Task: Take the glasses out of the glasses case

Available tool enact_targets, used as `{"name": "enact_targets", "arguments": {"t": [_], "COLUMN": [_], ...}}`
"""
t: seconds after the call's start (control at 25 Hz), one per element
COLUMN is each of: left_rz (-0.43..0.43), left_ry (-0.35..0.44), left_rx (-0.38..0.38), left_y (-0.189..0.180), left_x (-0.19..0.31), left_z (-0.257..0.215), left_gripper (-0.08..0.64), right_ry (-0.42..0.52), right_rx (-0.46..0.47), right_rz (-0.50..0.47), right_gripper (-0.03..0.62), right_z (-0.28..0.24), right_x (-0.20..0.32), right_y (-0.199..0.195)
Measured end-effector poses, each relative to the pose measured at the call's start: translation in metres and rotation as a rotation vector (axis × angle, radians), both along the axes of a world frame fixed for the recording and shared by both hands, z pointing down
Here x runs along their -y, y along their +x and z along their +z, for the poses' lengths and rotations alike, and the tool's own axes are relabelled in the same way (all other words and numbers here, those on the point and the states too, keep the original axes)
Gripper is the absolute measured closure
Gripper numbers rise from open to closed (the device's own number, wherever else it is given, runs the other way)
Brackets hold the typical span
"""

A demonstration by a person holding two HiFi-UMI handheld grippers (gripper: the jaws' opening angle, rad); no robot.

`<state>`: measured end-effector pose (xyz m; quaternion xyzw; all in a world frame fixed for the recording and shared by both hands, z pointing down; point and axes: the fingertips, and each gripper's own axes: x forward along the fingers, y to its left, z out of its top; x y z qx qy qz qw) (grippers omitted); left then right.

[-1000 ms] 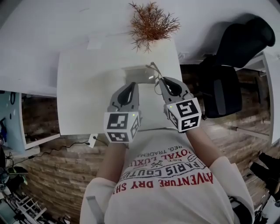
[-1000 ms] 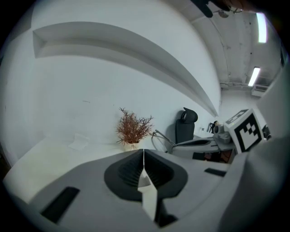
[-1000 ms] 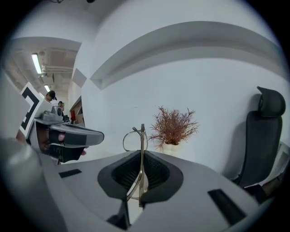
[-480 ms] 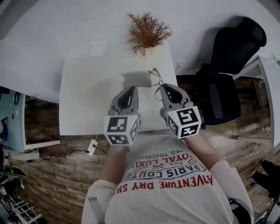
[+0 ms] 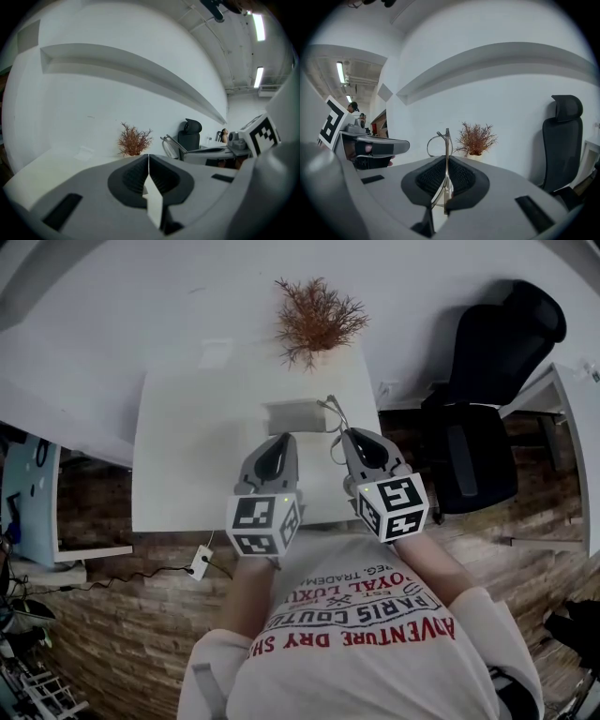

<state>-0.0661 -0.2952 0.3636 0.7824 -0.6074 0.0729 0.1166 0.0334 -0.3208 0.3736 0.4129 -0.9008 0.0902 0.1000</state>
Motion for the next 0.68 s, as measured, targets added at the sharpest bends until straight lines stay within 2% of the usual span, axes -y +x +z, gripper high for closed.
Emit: {"name": "enact_targets", "arguments": {"t": [0.68], "left_rz": [-0.009], "left_ry": [-0.002], "left_rx": [-0.006], "left_y": [-0.012], "left_x": [-0.019], "left_z": [0.003], "left_gripper": [0.551], "right_ry": [0.015], "right_rx": [-0.03], "right_rz": [-0.033], "right_gripper": [0.565], "right_z": [0.003], "right_x": [-0.022], "right_y": [-0.019]}}
